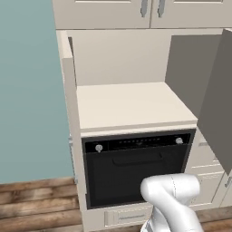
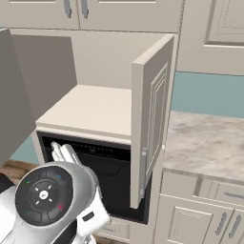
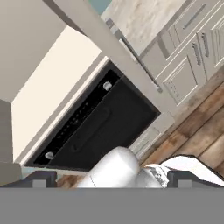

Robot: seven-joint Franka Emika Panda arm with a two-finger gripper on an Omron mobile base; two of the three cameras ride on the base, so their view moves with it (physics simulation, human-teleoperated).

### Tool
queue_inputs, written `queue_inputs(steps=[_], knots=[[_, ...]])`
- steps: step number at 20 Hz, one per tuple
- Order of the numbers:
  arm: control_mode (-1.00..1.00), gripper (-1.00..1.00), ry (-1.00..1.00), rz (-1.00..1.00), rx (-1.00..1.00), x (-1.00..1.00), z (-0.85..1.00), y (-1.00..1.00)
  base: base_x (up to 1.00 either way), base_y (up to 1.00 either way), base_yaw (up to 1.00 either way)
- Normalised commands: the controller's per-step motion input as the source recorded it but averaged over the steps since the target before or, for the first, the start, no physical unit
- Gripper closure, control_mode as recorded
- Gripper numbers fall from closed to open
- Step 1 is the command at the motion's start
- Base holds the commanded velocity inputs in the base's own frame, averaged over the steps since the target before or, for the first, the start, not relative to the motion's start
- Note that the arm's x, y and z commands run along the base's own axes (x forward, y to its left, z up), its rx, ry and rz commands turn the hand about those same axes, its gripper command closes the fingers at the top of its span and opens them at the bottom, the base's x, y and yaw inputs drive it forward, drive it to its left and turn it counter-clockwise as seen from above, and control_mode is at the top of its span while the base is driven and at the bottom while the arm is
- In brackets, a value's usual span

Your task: Open the cabinet. Pick the bar soap and place it next to the sink. Then close the cabinet.

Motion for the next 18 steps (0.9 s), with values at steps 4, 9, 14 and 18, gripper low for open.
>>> queue_inputs(steps=[4, 9, 14, 18], knots=[[-1.00, -1.00, 0.00, -0.34, 0.29, 0.00, 0.00, -0.89, 0.00, 0.00, 0.00], [-1.00, -1.00, 0.00, -0.31, 0.30, 0.21, 0.00, -0.82, 0.00, 0.00, 0.00], [-1.00, -1.00, 0.00, -0.21, 0.29, 0.62, -0.09, -0.60, 0.00, 0.00, 0.00], [-1.00, -1.00, 0.00, -0.11, 0.28, 0.97, -0.18, -0.36, 0.00, 0.00, 0.00]])
